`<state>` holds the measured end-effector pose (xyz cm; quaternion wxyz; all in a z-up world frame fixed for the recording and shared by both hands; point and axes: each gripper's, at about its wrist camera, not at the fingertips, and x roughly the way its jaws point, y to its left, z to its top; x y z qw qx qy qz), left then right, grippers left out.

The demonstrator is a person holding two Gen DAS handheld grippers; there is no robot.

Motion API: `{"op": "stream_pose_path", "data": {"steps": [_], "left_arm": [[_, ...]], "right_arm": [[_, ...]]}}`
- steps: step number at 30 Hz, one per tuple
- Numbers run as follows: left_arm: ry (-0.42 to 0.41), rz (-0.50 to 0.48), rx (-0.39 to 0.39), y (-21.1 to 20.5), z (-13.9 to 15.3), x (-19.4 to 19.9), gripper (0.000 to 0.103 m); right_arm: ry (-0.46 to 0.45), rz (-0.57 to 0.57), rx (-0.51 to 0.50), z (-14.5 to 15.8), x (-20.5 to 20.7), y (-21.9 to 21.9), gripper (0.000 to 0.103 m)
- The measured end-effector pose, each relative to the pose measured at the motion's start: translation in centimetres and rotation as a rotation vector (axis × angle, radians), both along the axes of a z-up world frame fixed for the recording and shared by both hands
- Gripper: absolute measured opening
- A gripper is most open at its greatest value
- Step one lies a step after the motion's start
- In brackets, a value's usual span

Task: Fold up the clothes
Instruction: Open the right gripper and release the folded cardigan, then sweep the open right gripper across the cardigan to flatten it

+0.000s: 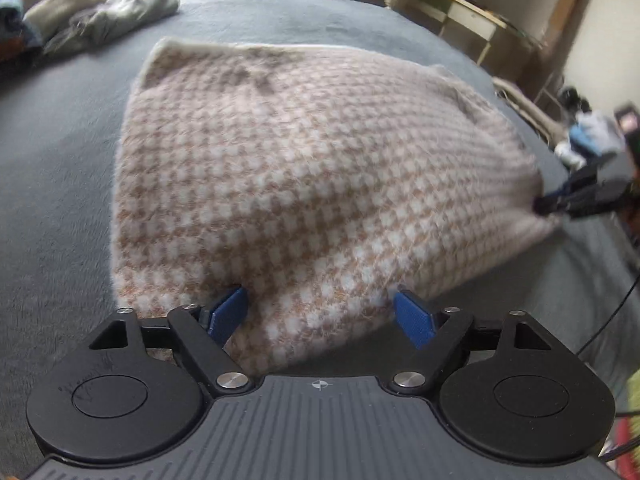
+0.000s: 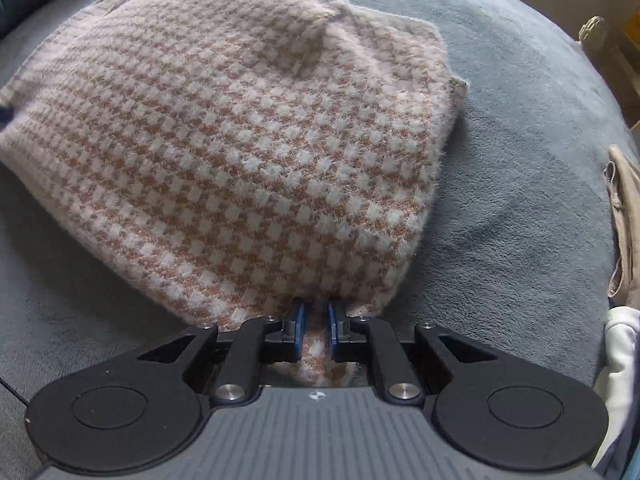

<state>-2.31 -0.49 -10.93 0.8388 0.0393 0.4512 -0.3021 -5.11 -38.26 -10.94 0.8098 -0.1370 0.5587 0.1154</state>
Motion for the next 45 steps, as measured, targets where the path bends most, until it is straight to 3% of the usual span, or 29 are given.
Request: {"op": "stream_pose_path", "data": {"steps": [5, 8, 10, 15, 19, 21, 25, 28, 34, 37, 39, 40, 43, 45], "left_arm": [[-0.016, -0.008, 0.022, 0.5, 1.7, -0.3, 0.085], [-0.058, 0.023, 0.007, 1.7, 3.5, -0.3, 0.085], [-0.075, 0.036, -0.017, 1.8, 4.3, 0.0, 0.086], [-0.095, 0.027, -0.100, -0.3, 5.2, 1.8, 0.086], [-0.137, -0.041, -0.054, -4.1, 4.2, 3.0, 0.085], [-0.123, -0.041, 0.019, -5.6, 2.3, 3.6, 0.085], [-0.163, -0.024, 0.078, -6.6, 0.1, 3.1, 0.089], [-0.179, -0.028, 0.069, -6.3, 0.1, 2.7, 0.090], [-0.159, -0.016, 0.032, -5.7, 0.4, 3.0, 0.091], [-0.162, -0.014, 0.028, -5.7, 0.4, 2.8, 0.091], [-0.161, -0.008, 0.024, -5.7, 0.4, 2.7, 0.091], [-0.162, -0.006, 0.023, -5.7, 0.4, 2.7, 0.091], [-0.158, -0.007, 0.020, -5.8, 0.2, 2.9, 0.091], [-0.166, -0.009, 0.016, -5.7, 0.3, 2.6, 0.091]], "right_arm": [[0.031, -0.014, 0.011, 2.3, 0.5, -0.2, 0.012], [-0.040, -0.010, 0.020, 6.2, 0.8, 0.2, 0.013], [-0.082, -0.004, 0.079, 8.6, 1.5, 0.9, 0.013], [-0.085, 0.091, 0.254, 10.9, 5.1, 5.4, 0.013], [-0.046, 0.235, 0.278, 9.6, 7.2, 11.5, 0.013], [-0.009, 0.292, 0.247, 8.0, 7.7, 13.9, 0.013], [0.058, 0.275, 0.163, 2.3, 8.4, 15.0, 0.012], [0.062, 0.222, 0.210, 2.0, 8.7, 14.3, 0.011], [0.057, 0.200, 0.187, 4.0, 8.7, 15.1, 0.013], [-0.054, 0.202, 0.230, 7.1, 9.1, 15.4, 0.013], [-0.124, 0.202, 0.205, 7.6, 9.7, 15.6, 0.013], [-0.134, 0.199, 0.184, 7.2, 10.0, 15.7, 0.013], [-0.079, 0.220, 0.067, 1.8, 10.5, 15.7, 0.012], [-0.087, 0.214, 0.082, 1.7, 10.5, 15.3, 0.012]]}}
